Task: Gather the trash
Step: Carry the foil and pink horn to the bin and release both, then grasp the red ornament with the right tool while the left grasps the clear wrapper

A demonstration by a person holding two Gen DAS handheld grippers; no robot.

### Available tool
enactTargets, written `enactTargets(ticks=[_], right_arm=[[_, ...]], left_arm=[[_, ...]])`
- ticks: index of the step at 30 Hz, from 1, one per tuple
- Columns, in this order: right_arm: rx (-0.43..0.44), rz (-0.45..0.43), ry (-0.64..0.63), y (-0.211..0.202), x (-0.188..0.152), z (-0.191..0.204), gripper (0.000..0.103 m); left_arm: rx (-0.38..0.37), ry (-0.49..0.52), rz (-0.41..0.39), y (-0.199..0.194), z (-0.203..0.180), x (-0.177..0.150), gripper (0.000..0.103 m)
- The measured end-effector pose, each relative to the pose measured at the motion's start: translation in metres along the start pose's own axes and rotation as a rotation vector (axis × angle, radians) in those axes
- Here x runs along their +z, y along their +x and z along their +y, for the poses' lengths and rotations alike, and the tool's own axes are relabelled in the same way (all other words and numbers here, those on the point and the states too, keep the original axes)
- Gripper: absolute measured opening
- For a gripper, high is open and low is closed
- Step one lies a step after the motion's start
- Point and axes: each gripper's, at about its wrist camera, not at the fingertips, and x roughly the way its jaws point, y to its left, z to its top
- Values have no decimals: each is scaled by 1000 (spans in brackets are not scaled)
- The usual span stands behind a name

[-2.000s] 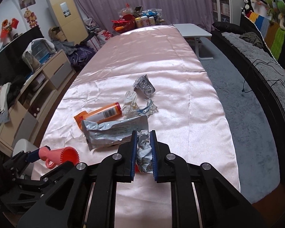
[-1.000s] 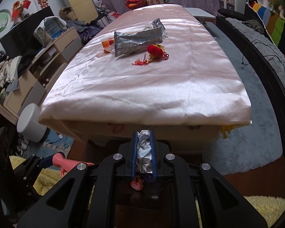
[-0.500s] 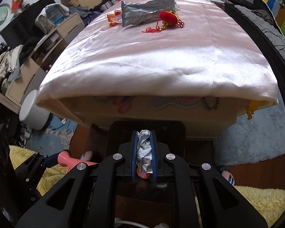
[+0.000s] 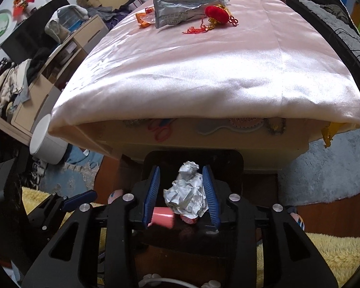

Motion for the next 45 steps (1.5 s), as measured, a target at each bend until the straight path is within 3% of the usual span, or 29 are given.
enactTargets(ticks=[4,12,32,45], right_arm=[[-4,-6,7,0,2,0,67],[-76,-49,26,-10,7,-7,94],[-117,-120,100,-45,41,-42,95],[-147,-165,89,-35,107,-52,95]], left_arm=[[1,-9,3,-1,2,0,95],[25,-28,-13,-11,9,6,95],[56,-34,-88,-46,24,50,95],[96,-57,-121,-48,51,126,95]])
